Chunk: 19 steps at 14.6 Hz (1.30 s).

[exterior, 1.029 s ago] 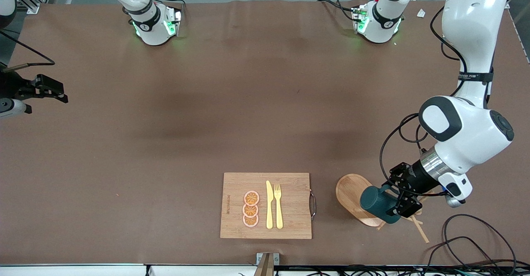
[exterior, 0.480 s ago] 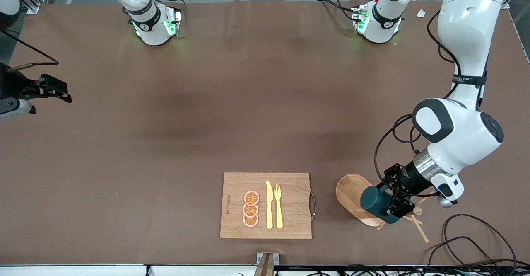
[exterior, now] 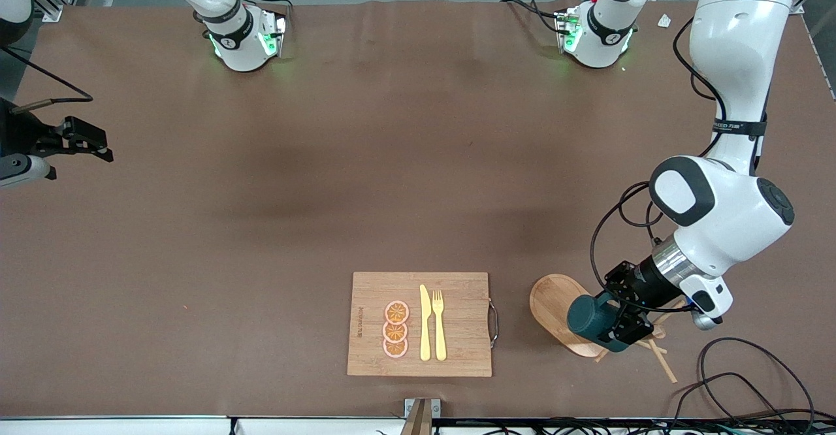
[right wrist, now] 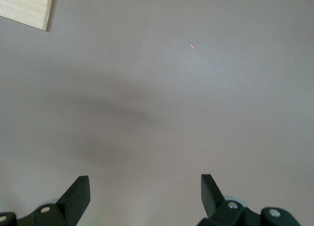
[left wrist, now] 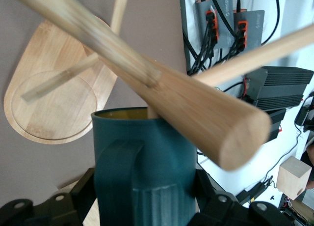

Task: Transfer cup from left to right arm and place
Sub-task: 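Lift the teal mug off the stand and carry it to mid-table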

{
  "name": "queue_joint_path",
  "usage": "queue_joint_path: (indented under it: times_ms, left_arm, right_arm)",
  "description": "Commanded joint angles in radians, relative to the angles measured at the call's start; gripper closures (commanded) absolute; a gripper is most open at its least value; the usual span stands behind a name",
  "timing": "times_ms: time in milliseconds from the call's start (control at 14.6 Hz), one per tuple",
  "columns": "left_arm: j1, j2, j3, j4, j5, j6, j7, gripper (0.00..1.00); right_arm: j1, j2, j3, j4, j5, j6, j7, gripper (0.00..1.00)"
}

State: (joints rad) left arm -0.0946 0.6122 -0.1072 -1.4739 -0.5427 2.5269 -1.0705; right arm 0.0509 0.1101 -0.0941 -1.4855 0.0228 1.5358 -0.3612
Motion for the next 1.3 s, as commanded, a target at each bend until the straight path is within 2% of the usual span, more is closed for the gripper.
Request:
queue_joint_path:
  times_ms: [0, 206, 343, 617, 960, 1235]
  left_arm:
    - [-0.005, -0.012, -0.022, 0.02, 0.001, 0.001, -0.003, 0.45]
    - [-0.052, -0.052, -0.025, 0.017, 0.041, -0.008, -0.009, 0.45]
    - [-0.108, -0.072, -0.023, 0.01, 0.119, -0.016, -0.041, 0.45]
    - [-0.258, -0.085, -0.023, 0.009, 0.464, -0.019, -0.221, 0.45]
    - [-0.476, -0.049, -0.02, 0.01, 0.909, -0.046, -0.552, 0.45]
    - [-0.644, 0.009, -0.012, 0.015, 1.166, -0.141, -0.707, 0.46]
  right_arm:
    - [0.001, -0.013, 0.002, -0.004, 0.0, -0.002, -0.004, 0.0]
    - [0.0, -0.013, 0.002, -0.004, 0.0, -0.003, -0.004, 0.0]
    - [-0.002, -0.013, 0.002, -0.004, 0.002, -0.006, -0.004, 0.0]
    - [0.003, -0.013, 0.004, -0.004, 0.003, -0.006, -0.001, 0.0]
    - [0.006, -0.013, 0.002, -0.004, 0.002, -0.006, -0.002, 0.0]
    - [0.003, -0.015, 0.002, -0.005, 0.002, -0.036, -0.002, 0.0]
